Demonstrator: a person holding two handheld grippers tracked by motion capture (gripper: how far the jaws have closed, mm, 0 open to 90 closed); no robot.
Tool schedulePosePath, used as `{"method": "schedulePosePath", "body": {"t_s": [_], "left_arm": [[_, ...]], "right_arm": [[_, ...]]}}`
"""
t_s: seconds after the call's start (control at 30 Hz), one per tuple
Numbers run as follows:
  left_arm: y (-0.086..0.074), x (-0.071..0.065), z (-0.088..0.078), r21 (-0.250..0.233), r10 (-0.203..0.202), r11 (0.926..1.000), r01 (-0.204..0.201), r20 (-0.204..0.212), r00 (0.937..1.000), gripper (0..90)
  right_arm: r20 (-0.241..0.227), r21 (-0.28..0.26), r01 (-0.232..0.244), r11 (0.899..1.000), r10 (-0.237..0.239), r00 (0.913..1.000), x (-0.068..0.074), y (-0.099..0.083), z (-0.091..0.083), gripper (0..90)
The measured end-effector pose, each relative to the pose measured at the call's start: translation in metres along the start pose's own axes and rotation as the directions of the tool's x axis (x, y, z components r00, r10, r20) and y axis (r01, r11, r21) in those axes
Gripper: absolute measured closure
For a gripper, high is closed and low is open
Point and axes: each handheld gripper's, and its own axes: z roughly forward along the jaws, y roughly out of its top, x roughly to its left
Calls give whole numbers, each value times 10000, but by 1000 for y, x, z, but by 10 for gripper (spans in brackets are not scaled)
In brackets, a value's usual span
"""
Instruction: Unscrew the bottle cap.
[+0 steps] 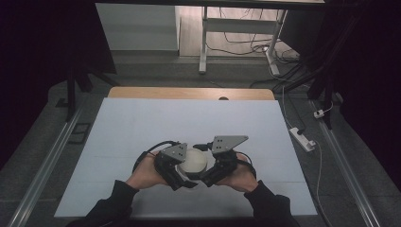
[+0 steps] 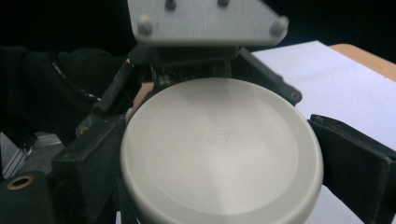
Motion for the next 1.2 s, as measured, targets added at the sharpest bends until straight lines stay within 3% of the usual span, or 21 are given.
{"method": "schedulePosePath", "body": {"t_s": [0.37, 0.6, 0.93, 1.2], "left_arm": [[-4, 5, -3, -2, -323, 9995, 323, -368, 9988, 69], [-8, 11, -6, -50, -701, 9975, 700, -814, 9942, 69], [-14, 20, -10, -95, -1348, 9908, 1349, -1509, 9793, 69], [-18, 28, -13, -234, -1821, 9832, 1811, -2015, 9624, 69]], "right_arm": [[382, -72, -91, 9999, 94, 9992, -3, 3, -8, 72], [657, -40, -141, 9999, 144, 9977, -4, 2, -12, 72], [837, 88, -270, 9996, 262, 9961, -2, -1, -14, 72], [989, 201, -515, 9985, 492, 9939, 0, -6, -13, 72]]}}
